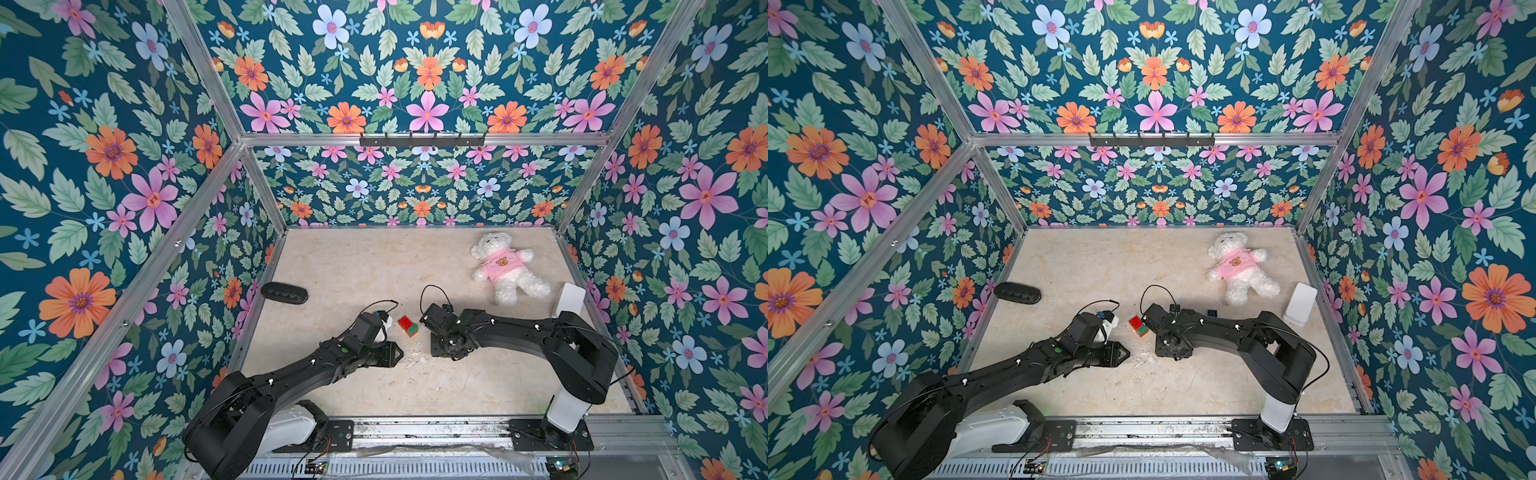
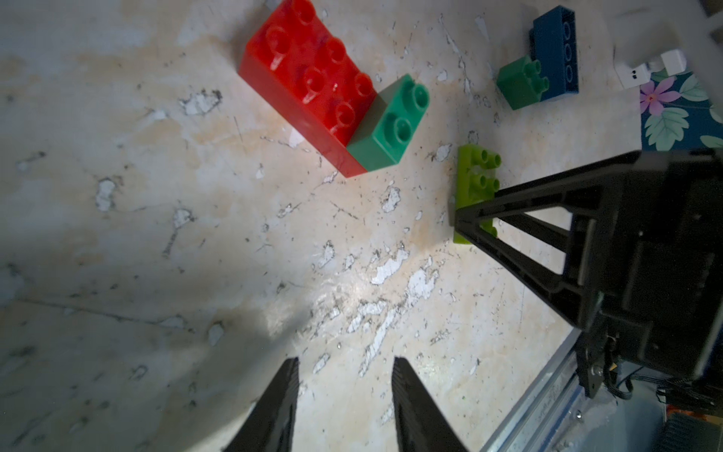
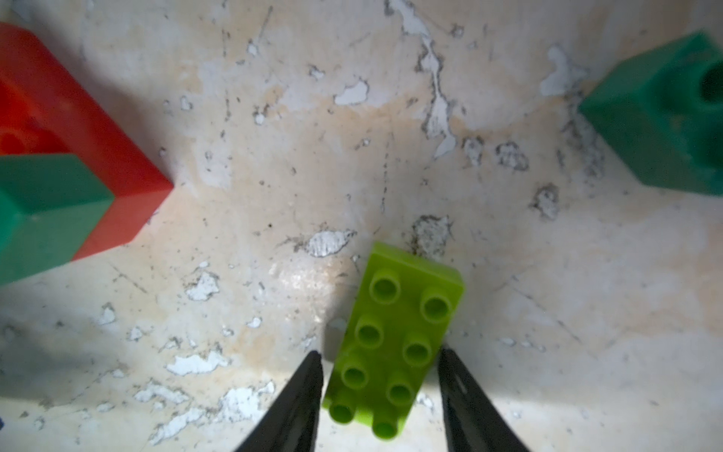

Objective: Assemble the number 5 with lego
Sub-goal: Pick up the lego brick from the center of the board.

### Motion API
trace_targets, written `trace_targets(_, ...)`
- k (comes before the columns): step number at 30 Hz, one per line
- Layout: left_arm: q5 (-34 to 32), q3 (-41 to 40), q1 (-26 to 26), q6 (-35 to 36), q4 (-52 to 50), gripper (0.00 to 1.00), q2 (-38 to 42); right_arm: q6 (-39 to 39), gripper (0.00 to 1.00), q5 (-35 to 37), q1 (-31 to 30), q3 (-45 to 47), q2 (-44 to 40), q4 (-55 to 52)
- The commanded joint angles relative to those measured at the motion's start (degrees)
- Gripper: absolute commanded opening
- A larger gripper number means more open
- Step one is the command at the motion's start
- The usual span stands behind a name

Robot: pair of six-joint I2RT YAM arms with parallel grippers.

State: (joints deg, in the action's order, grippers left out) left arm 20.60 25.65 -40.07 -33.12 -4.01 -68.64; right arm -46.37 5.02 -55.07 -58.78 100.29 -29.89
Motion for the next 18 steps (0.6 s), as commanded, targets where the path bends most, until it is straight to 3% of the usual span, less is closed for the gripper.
trace_targets(1,-0.8,-0.1,0.0,-0.1,0.9,0.43,0.1,0.0,0.47,-0.9,-0.4,0.3,0.5,0.1)
trace_targets(12,-2.4,-0.7,0.0,-2.0,2.9,0.43,-0.4,1.5,0.27,-0.8,-0.4,0.8,-0.4,-0.3)
trace_targets(18,-4.1,-2.0,0.0,-6.4,7.4,0.43,-2.7,5.9,0.26,2.2,-0.1,-1.9,-2.2,-1.9)
